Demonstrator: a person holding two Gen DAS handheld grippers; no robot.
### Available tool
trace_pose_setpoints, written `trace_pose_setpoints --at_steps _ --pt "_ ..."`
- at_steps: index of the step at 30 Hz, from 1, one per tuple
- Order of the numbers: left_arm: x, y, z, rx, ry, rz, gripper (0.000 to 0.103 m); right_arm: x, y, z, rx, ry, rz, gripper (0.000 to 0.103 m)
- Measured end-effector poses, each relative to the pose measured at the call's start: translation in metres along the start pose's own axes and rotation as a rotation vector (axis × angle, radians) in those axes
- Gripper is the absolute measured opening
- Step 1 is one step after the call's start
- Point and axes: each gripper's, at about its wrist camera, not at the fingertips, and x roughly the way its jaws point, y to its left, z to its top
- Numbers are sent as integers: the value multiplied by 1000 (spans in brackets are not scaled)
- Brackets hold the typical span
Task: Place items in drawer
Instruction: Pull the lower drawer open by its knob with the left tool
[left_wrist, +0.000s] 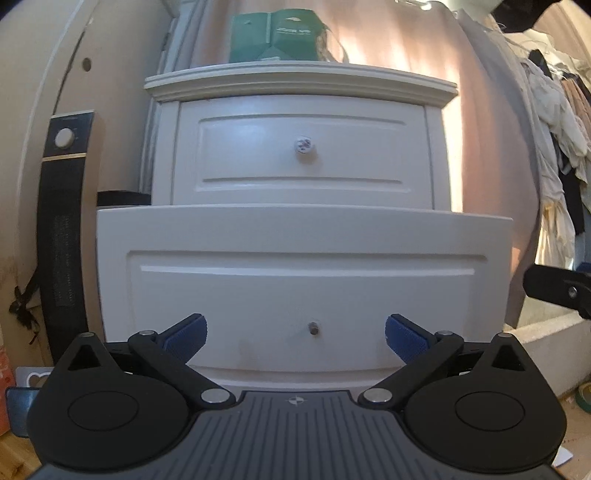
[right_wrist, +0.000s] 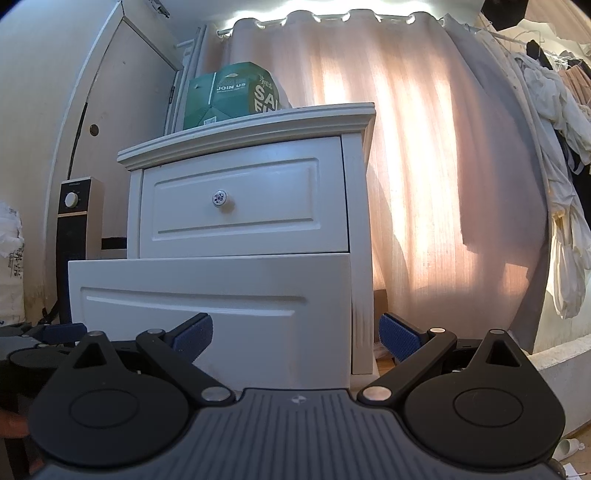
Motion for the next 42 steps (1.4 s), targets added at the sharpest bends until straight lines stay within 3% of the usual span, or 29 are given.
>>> trace_pose_setpoints --at_steps 10,27,33,42 --pt "-7 9 12 -21 33 17 103 0 8 6 -17 -4 -7 103" --pt "-9 25 65 -4 -4 -11 103 20 25 41 -49 -57 -18 103" --pt "1 29 88 -8 -13 7 103 35 27 56 -63 -76 -4 103" --pt "28 35 95 -14 -30 15 103 63 21 64 -54 -81 3 103"
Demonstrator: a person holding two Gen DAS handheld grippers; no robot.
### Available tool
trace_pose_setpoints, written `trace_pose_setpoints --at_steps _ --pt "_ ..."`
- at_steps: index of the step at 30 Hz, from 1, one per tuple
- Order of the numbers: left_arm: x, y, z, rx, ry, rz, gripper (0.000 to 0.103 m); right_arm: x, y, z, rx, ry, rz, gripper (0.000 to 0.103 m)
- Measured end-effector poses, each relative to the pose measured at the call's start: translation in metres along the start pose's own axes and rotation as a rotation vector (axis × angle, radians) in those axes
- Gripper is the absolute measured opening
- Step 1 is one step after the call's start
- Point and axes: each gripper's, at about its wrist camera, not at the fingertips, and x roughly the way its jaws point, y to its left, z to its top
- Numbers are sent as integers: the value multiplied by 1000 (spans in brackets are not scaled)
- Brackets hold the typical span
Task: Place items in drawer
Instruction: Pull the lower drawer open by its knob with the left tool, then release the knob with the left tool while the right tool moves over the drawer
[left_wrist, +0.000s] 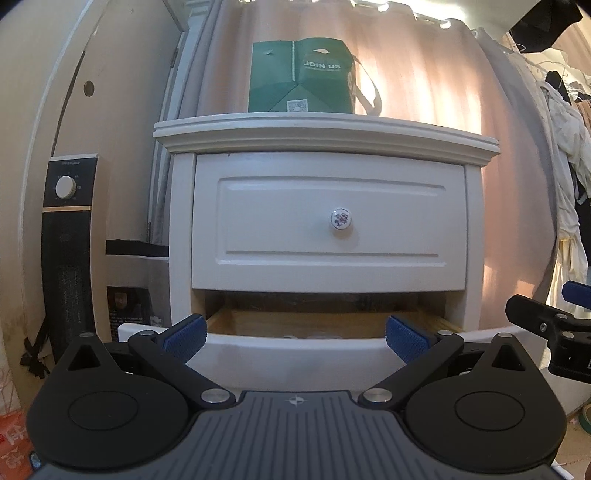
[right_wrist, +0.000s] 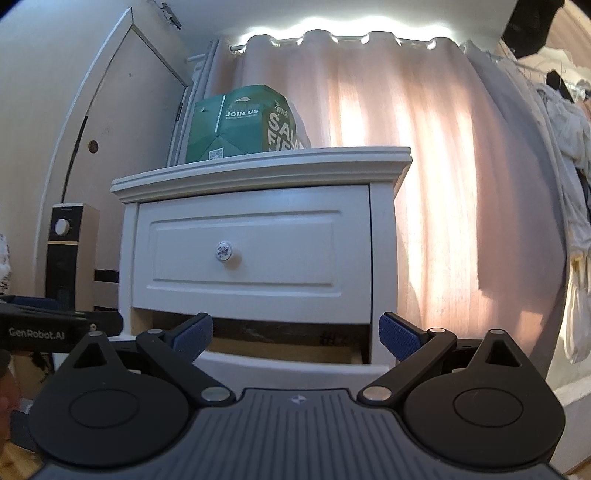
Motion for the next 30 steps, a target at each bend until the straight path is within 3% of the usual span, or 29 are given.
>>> trace_pose_setpoints --at_steps 10,24,28,30 --pt "29 7 5 13 -12 -9 103 37 -5 1 -29 5 8 103" --pt "64 34 11 -4 -43 39 103 82 -21 18 -11 -5 69 103" --pt "66 40 7 -20 -65 11 103 95 -30 28 -60 25 117 103" --pt "68 45 5 -31 -81 11 103 104 -38 38 -97 69 184 103"
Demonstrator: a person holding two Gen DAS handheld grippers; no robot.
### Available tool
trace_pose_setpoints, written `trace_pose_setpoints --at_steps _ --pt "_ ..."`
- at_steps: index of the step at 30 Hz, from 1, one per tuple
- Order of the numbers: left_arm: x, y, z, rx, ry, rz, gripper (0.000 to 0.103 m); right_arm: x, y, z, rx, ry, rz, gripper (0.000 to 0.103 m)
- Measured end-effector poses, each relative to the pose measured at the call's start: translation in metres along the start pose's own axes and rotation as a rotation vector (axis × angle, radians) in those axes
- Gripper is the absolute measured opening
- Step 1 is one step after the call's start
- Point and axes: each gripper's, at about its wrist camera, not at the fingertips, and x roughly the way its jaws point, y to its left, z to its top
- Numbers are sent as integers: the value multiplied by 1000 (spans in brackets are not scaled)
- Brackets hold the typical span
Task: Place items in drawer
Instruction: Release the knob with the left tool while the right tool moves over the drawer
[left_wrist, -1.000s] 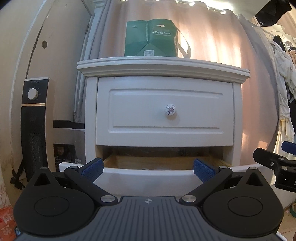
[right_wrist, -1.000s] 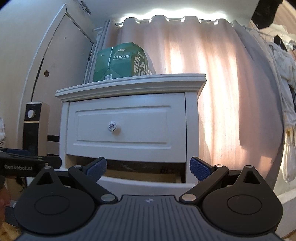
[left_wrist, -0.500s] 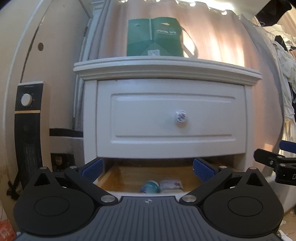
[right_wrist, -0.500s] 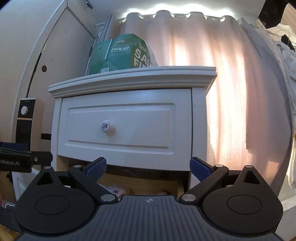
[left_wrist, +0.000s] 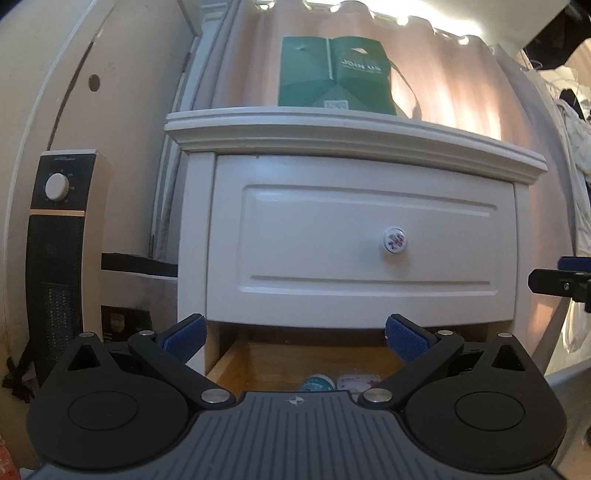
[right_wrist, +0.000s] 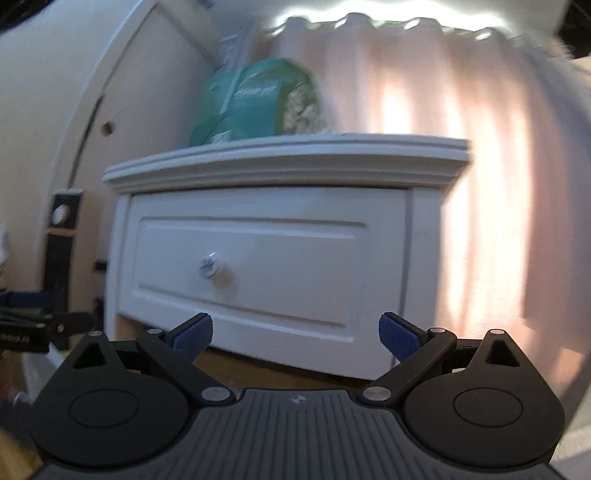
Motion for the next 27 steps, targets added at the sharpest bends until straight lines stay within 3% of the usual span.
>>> trace_pose_setpoints --at_steps 5,13,20,27 --pt "2 13 -5 -27 -32 12 103 31 -17 31 -151 149 201 103" --pt "1 20 -10 -7 -62 -2 103 107 -4 46 -475 518 618 103" --pt "-3 27 -15 -16 -102 -3 103 146 29 39 -567 724 838 102" --pt "0 25 -20 11 -131 -31 103 174 35 23 -485 865 1042 102"
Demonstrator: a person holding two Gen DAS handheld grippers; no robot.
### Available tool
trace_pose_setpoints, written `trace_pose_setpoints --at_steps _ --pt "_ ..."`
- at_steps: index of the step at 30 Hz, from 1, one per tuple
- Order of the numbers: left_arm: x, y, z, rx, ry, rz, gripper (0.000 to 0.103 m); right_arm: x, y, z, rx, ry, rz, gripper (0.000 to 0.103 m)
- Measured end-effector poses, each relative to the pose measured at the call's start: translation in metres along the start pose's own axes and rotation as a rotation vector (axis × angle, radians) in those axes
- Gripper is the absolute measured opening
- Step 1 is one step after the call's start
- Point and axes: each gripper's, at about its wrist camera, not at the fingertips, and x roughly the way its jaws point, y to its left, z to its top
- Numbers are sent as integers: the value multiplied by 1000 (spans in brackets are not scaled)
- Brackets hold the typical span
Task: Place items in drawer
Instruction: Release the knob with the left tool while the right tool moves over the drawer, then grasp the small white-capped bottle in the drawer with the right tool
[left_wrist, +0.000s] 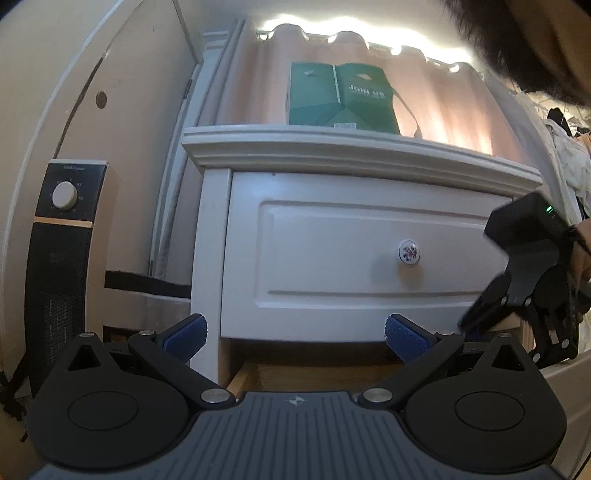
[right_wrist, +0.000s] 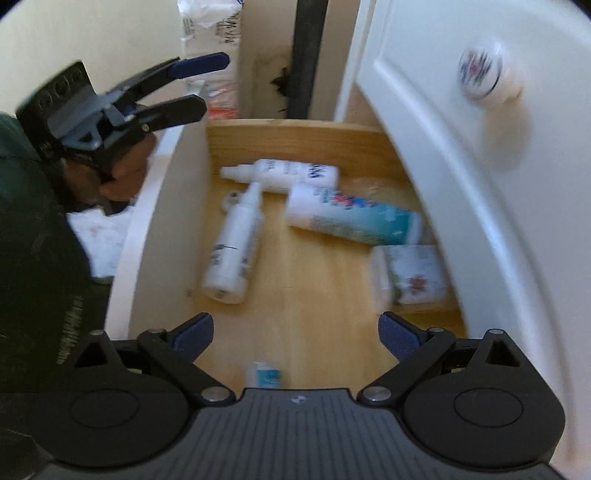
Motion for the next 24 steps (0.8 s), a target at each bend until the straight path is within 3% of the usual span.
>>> trace_pose_setpoints --at_steps 7,9,18,21,22,24 --pt "-10 4 -3 20 -108 -19 103 22 -28 -20 180 -18 137 103" --pt "-10 3 -5 35 -122 -28 103 24 -33 -30 202 -22 137 101" --pt "-1 -5 -11 25 -105 -38 103 37 -22 -43 38 141 95 100" --pt "-3 -8 -11 29 -111 -36 103 46 -14 -40 -29 210 72 78" --pt "-4 -9 -11 30 -112 -38 103 49 -10 -41 -52 233 70 64" --pt "-5 -11 -12 32 -110 -38 103 56 -2 -42 -100 276 64 54"
